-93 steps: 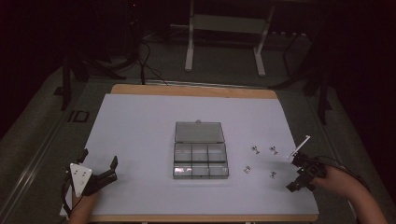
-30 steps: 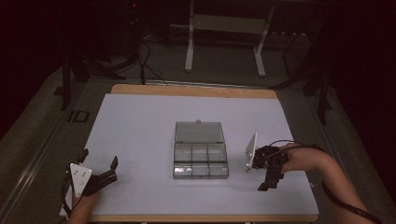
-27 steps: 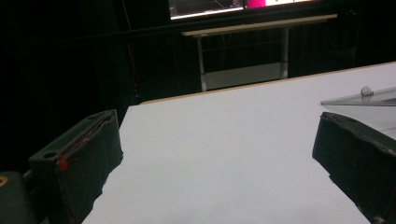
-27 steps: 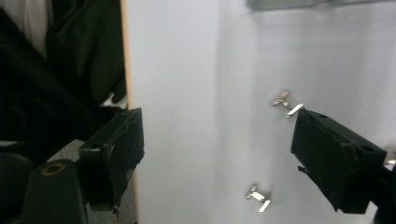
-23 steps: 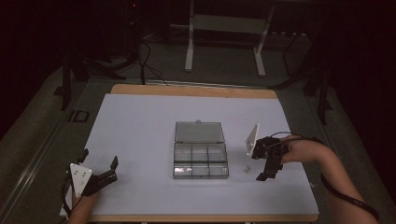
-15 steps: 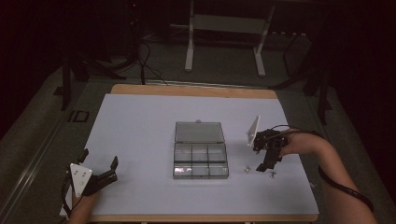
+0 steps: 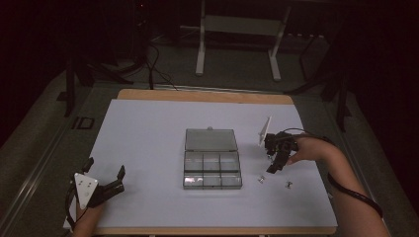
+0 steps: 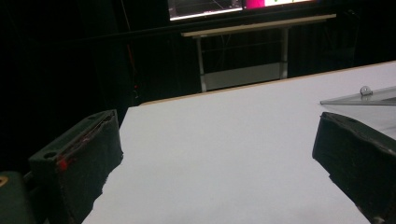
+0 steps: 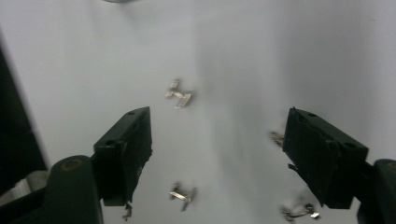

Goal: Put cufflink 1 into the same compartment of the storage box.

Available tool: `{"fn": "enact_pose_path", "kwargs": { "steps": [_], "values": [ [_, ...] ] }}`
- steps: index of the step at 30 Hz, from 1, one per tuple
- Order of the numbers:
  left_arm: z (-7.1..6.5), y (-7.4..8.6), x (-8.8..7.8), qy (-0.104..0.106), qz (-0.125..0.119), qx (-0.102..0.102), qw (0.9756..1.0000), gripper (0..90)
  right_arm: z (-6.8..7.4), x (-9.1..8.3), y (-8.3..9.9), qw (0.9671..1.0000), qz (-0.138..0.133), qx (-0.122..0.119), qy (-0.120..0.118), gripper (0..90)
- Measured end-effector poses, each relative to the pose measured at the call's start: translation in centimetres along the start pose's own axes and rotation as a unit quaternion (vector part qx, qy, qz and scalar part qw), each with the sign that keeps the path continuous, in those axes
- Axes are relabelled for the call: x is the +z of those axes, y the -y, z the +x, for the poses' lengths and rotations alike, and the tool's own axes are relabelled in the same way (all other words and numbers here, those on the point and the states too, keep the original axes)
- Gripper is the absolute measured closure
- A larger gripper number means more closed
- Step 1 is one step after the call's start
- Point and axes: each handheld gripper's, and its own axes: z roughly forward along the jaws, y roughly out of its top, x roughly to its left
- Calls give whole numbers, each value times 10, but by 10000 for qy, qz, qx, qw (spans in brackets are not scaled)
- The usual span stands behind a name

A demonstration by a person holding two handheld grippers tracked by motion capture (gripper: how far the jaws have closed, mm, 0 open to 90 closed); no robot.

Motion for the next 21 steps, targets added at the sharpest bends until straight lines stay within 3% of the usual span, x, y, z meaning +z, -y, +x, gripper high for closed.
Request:
{"fn": "enact_pose_path", "kwargs": {
  "steps": [9,16,21],
  "values": [
    [0,0,0,0,5,12,10000,24,-23,13,7,9989,117,342,294,511],
    [0,0,0,5,2,22,10000,24,-38,28,14,9972,179,602,412,555],
    [0,0,0,4,1,23,10000,24,-43,37,16,9967,154,718,341,583]
  ]
}}
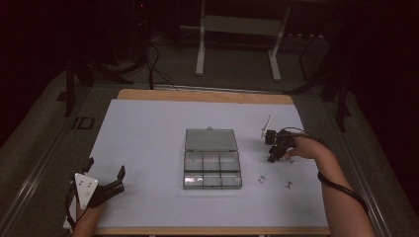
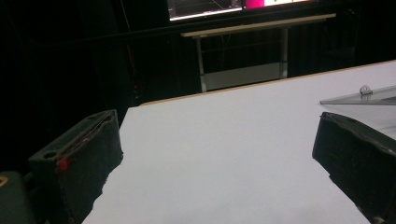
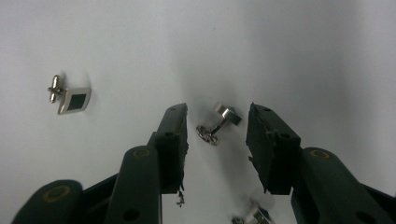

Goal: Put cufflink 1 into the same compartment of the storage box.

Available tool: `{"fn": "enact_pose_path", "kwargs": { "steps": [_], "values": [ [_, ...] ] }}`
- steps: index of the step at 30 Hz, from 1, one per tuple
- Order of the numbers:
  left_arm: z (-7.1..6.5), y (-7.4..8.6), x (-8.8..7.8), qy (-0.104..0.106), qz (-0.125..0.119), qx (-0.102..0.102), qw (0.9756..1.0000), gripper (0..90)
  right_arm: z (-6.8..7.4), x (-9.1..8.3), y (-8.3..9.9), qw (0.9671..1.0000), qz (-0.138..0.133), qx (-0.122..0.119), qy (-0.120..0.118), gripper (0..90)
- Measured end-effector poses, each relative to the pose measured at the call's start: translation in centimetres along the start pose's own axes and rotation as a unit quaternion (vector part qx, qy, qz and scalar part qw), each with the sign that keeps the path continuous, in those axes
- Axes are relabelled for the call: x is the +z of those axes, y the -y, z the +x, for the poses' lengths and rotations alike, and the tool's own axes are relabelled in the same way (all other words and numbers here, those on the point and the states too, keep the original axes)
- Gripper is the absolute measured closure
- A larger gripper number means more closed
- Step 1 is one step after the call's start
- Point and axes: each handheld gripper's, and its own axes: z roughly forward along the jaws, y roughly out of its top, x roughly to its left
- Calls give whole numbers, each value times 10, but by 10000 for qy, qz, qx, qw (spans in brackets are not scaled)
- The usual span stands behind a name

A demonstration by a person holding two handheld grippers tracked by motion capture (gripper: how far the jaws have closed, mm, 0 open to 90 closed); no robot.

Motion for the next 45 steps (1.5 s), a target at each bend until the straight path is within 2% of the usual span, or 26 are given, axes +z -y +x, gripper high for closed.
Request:
{"fn": "enact_pose_path", "kwargs": {
  "steps": [13,14,19,27,28,33,45],
  "values": [
    [0,0,0,-8,-3,10,10000,24,0,13,-2,9996,245,-50,91,649],
    [0,0,0,-11,2,11,10000,24,2,14,-5,9993,329,-79,145,725],
    [0,0,0,-15,5,2,10000,24,2,13,-8,9990,437,-109,55,730],
    [0,0,0,-13,6,1,10000,24,10,-5,-14,9989,382,-268,-14,731],
    [0,0,0,-13,6,-2,10000,24,12,-11,-17,9987,357,-353,-13,731],
    [0,0,0,-9,2,0,10000,24,18,-23,-23,9982,345,-481,-16,731],
    [0,0,0,-10,0,-6,10000,24,40,-53,-44,9951,379,-915,-34,731]
  ]
}}
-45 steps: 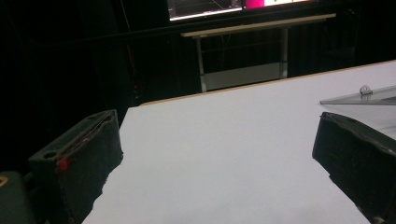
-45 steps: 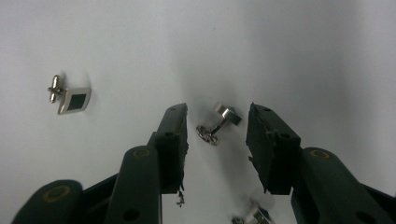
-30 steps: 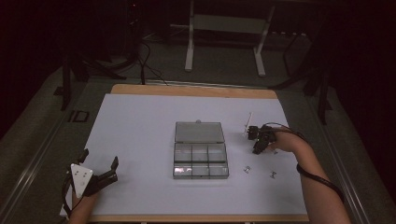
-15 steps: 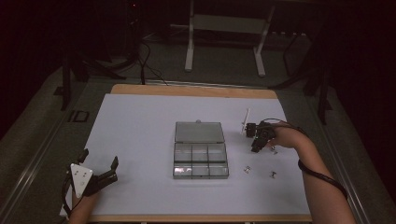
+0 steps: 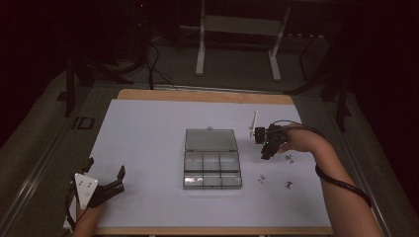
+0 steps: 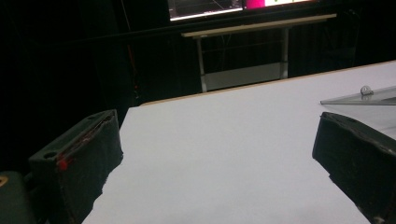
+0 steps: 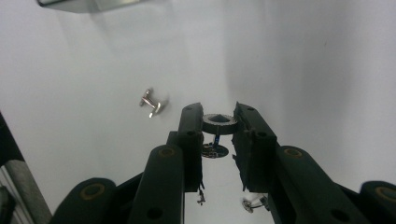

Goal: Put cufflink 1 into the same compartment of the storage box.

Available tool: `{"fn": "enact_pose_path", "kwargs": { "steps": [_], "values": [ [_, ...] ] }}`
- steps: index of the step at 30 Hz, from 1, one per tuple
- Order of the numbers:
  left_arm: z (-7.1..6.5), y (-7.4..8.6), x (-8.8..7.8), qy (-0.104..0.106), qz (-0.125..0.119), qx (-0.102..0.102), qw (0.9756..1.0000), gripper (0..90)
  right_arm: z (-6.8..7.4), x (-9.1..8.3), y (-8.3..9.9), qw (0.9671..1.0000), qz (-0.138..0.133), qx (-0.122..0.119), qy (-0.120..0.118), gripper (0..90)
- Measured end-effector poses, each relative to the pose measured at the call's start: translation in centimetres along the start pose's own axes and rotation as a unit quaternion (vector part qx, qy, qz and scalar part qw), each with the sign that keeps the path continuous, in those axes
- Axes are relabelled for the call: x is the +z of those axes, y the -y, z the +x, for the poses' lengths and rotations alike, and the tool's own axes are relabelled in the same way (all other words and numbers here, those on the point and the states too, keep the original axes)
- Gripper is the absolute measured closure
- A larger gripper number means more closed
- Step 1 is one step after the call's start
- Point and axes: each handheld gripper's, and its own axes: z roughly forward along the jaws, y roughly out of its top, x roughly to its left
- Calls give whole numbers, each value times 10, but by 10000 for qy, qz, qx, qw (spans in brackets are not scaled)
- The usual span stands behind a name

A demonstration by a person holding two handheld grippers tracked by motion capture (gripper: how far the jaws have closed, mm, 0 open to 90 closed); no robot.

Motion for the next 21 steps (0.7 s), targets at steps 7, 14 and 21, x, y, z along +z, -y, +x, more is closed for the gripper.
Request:
{"fn": "enact_pose_path", "kwargs": {
  "steps": [7,14,21],
  "values": [
    [0,0,0,6,-7,-7,10000,24,12,-17,-21,9995,30,-313,12,732],
    [0,0,0,9,-16,1,10000,24,22,-26,-48,9979,12,-654,17,731],
    [0,0,0,21,-26,3,10000,24,33,-28,-80,9953,68,-968,35,732]
  ]
}}
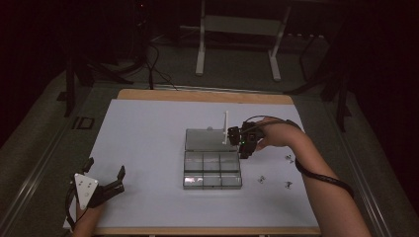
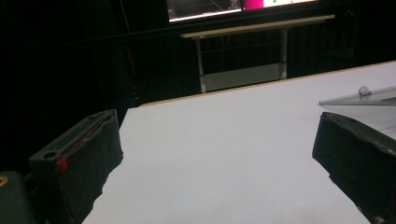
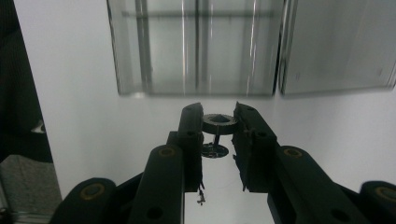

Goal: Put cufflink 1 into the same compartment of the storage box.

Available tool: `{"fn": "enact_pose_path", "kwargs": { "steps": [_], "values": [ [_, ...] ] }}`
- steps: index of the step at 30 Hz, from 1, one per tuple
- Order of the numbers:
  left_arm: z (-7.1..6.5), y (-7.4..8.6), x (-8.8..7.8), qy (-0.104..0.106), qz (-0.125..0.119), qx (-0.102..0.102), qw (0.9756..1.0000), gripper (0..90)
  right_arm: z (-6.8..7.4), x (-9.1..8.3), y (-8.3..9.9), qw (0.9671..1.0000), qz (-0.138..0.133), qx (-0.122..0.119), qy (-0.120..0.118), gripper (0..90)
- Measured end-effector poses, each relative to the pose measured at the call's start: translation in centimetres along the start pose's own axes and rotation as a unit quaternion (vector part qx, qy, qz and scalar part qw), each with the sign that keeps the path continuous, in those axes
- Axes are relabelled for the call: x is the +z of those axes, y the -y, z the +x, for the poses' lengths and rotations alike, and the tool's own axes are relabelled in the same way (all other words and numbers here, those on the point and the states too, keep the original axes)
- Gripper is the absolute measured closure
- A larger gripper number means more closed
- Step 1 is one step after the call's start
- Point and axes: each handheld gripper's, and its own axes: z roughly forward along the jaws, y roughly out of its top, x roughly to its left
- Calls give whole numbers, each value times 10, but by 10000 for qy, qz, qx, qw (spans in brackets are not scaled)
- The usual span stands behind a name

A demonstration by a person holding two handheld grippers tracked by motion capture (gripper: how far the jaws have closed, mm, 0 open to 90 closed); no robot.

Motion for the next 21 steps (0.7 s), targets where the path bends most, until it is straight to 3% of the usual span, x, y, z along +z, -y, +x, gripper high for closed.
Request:
{"fn": "enact_pose_path", "kwargs": {
  "steps": [13,21],
  "values": [
    [0,0,0,30,-27,12,10000,24,3,5,-57,9987,-233,-451,19,732],
    [0,0,0,51,-26,12,10000,24,3,5,-87,9959,-704,-541,144,732]
  ]
}}
